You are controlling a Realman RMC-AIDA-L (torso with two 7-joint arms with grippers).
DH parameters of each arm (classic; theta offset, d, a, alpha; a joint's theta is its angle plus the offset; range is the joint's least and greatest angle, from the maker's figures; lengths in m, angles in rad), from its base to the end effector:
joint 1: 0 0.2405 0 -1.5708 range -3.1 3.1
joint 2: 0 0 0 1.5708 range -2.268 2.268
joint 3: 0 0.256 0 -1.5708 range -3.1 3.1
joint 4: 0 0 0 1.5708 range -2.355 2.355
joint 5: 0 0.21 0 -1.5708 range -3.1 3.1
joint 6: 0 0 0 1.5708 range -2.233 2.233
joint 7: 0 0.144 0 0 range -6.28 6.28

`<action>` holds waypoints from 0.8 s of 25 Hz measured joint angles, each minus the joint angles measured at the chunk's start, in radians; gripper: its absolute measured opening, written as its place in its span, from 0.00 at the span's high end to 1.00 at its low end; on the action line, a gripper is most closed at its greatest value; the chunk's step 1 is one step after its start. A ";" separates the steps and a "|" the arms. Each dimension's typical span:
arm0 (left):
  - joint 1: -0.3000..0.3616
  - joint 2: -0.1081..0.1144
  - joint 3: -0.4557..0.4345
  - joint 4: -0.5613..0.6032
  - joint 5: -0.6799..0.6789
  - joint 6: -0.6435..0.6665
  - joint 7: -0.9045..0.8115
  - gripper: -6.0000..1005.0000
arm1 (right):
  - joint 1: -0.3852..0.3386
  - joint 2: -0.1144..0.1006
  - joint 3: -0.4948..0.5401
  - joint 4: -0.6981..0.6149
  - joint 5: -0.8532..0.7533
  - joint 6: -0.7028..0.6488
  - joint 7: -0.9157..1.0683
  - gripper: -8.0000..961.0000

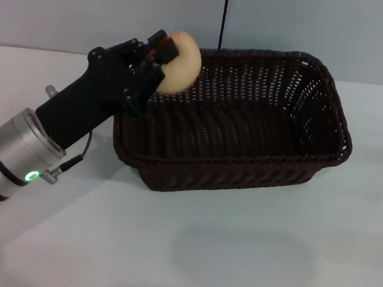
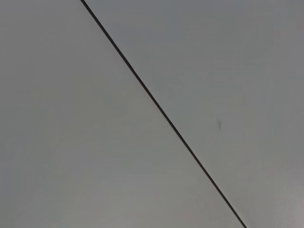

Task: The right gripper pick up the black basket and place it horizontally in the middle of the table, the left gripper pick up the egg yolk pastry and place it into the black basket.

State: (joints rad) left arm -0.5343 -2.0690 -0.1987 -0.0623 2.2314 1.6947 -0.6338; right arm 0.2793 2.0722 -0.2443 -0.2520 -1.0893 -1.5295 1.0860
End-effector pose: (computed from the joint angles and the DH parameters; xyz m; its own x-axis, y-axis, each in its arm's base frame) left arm -0.2372 0.2917 -0.0370 0.4066 -0.0487 0.9123 0.5193 -0.8093 -0.2746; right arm 0.3749 0.2660 0.0986 0.1491 0.2751 -0.9498 -0.9630 -0.1776 -0.2026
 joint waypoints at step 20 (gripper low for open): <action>0.260 0.008 -0.482 0.011 -0.008 0.151 0.003 0.24 | -0.002 0.001 0.122 0.001 0.009 0.000 0.000 0.77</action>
State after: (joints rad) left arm -0.2741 -2.0613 -0.6806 -0.0513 2.2235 1.8456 -0.6307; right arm 0.2769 2.0728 -0.1226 -0.2514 -1.0798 -1.5299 1.0860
